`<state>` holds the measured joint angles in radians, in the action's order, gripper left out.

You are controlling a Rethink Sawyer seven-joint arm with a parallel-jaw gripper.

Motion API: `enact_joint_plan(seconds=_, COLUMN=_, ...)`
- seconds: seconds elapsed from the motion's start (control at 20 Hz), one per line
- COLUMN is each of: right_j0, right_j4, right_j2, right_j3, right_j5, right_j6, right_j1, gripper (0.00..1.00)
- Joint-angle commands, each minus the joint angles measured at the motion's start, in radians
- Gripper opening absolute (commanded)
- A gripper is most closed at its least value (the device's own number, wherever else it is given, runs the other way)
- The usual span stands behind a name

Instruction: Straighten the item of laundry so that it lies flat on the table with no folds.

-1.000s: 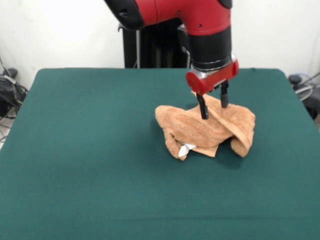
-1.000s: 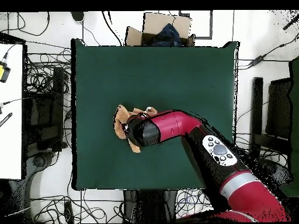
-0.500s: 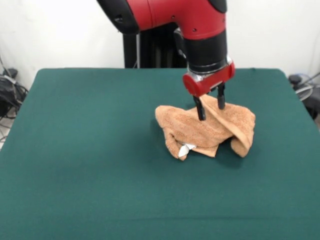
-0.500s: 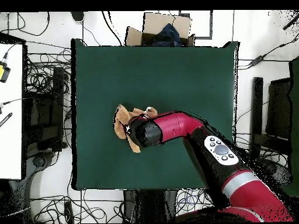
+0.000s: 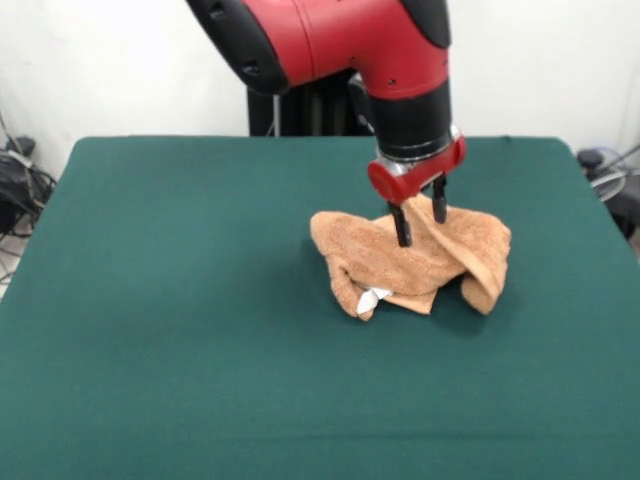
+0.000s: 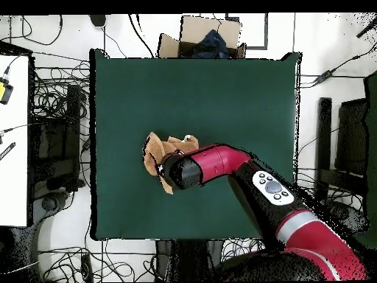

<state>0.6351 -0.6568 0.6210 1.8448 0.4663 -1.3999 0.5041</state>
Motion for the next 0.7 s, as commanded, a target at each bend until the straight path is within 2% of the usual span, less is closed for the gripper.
enact_joint_plan(seconds=0.05, right_j0=0.026, right_j4=-0.087, right_j2=0.041, right_j3=-0.03, right_j5=-0.002, right_j6=0.123, right_j1=-0.05, gripper=1.0)
enact_joint_plan(seconds=0.7, right_j0=0.081, right_j4=-0.032, right_j2=0.115, right_j3=0.039, right_j5=0.084, right_j6=0.144, right_j1=-0.016, gripper=1.0)
